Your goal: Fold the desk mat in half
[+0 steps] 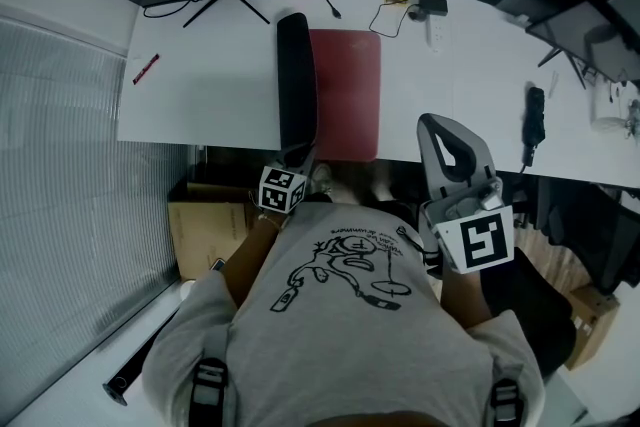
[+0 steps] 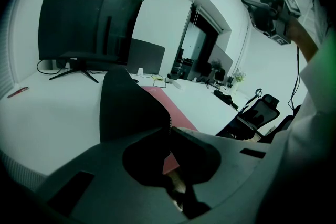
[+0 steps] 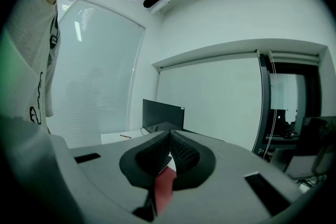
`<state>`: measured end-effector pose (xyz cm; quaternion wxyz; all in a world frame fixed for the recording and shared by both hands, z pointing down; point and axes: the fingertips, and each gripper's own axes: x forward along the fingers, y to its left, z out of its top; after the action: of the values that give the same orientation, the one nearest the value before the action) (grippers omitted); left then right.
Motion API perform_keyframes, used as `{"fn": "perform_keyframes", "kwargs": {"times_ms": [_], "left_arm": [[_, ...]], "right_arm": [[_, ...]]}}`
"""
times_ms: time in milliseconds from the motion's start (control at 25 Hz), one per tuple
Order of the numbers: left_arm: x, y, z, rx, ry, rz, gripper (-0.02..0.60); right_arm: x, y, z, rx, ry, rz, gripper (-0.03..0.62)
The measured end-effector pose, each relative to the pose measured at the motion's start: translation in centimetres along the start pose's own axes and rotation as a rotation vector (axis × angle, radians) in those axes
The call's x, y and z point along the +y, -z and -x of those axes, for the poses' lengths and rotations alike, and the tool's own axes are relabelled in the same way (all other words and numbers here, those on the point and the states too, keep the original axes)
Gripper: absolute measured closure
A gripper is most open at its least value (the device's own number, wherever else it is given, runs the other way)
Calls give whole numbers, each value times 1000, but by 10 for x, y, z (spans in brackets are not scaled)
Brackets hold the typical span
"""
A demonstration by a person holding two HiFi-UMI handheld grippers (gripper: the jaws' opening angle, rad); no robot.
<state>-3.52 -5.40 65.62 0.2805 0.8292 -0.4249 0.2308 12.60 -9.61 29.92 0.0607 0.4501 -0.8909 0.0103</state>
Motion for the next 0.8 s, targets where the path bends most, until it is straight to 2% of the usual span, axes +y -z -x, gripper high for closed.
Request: {"fn": "perform_keyframes", "kwargs": {"times_ms": [800], "left_arm": [[-26,4,-18,36,32,-15,549]], "right_arm": [[-22,5,18,12,26,-8,588]]}}
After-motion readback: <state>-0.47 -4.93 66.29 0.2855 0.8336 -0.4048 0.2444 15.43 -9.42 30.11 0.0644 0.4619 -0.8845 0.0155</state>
